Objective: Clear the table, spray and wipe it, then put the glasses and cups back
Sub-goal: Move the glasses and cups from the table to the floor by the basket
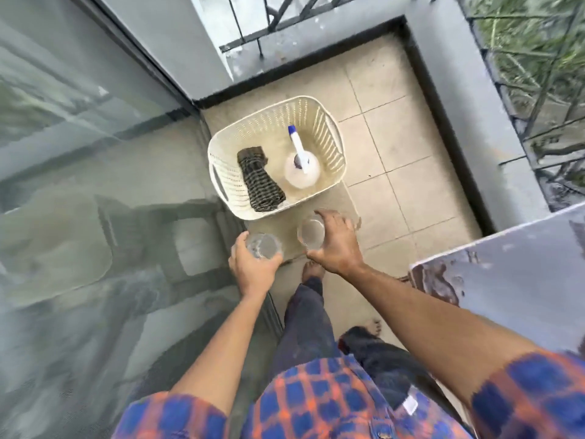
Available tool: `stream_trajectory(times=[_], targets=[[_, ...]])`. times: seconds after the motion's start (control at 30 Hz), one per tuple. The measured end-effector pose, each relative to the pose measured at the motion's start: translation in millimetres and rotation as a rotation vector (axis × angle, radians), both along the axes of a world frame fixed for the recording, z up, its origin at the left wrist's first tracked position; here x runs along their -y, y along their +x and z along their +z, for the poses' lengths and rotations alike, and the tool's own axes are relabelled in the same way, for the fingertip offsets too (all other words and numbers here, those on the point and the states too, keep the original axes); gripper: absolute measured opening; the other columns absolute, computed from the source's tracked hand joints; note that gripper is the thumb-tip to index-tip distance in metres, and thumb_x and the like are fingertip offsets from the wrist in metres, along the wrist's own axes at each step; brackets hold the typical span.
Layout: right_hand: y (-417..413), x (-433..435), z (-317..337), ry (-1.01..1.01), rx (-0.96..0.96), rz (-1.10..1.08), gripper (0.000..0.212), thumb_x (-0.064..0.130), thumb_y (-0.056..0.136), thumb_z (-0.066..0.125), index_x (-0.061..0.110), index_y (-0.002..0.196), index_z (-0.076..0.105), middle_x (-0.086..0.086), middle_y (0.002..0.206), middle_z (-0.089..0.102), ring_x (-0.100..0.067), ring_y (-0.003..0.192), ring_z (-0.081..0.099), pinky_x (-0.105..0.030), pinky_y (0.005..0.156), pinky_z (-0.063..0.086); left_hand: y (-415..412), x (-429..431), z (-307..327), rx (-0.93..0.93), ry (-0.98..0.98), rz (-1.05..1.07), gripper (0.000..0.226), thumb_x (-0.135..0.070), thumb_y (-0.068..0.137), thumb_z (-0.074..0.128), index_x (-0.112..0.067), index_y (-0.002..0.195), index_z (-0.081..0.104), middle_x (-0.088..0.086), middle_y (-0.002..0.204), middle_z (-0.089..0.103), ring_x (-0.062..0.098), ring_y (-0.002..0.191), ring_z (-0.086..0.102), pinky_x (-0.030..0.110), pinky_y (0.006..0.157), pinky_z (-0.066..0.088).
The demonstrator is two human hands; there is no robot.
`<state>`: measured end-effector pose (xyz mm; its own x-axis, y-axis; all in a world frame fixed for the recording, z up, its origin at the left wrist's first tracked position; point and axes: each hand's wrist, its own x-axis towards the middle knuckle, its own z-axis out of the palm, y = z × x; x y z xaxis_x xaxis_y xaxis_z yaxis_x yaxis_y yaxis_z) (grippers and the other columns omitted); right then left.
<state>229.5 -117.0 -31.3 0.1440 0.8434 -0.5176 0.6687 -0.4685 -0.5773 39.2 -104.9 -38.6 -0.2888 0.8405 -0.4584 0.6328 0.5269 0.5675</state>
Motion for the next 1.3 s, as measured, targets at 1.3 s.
stream_trajectory(times=[1.3], targets=[[43,18,48,0.071,-0.165,-0.236,0.047,0.025,0.089,0.083,0.029,0.133,0.068,0.009,0.105,0.068,-0.012,0.095,0.065,-0.043,0.097,0.058,29,18,61,0.063,0.377,-0.234,0.015,-0.009,0.083,0.073,-0.017,0.092,0.066,-0.003,0.095,0.063,0.018,0.088,0.058,0.045,0.084,0.05]])
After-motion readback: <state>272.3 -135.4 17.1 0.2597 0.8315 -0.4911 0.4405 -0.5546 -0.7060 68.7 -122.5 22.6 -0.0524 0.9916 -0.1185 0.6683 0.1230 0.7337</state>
